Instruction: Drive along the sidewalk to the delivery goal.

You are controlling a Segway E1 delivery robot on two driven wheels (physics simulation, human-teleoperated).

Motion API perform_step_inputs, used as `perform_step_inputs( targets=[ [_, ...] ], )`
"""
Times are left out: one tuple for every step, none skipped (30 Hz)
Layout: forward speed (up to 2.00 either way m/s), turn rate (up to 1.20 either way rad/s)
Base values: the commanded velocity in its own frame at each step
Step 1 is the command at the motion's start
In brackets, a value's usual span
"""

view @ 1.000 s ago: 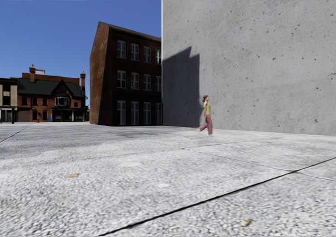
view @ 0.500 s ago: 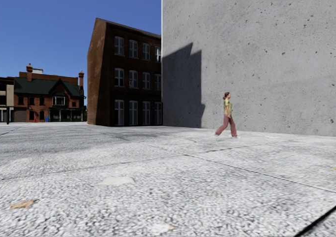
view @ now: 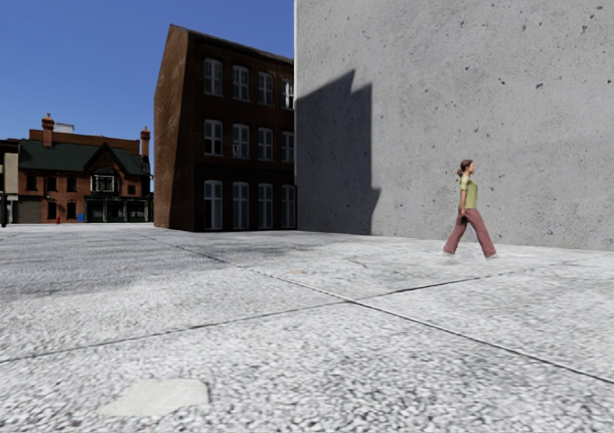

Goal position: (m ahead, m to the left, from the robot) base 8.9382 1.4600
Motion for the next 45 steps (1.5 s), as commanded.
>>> perform_step_inputs(
  targets=[
    [1.77,0.00],
    [1.77,0.00],
    [1.77,0.00],
    [1.80,0.00],
    [1.83,0.00],
    [1.88,0.00],
    [1.88,0.00],
    [1.91,0.00],
    [2.00,0.00],
    [2.00,0.00],
    [2.00,0.00],
    [2.00,0.00],
    [2.00,0.00],
    [2.00,0.00],
    [2.00,0.00],
    [2.00,0.00],
    [2.00,0.00],
    [2.00,0.00],
    [2.00,0.00],
    [2.00,0.00],
    [2.00,0.00],
    [2.00,0.00],
    [2.00,0.00],
    [2.00,0.04],
    [2.00,0.18],
    [2.00,0.32],
    [2.00,0.32],
    [2.00,0.44],
    [2.00,0.49],
    [2.00,0.50],
    [2.00,0.50],
    [2.00,0.50],
    [2.00,0.50],
    [2.00,0.45],
    [2.00,0.27],
    [2.00,0.27],
    [2.00,0.06],
    [2.00,0.00],
    [2.00,0.00],
    [2.00,0.00],
    [2.00,0.00],
    [2.00,0.00],
    [2.00,0.00],
    [2.00,0.00],
    [2.00,0.00]
  ],
)
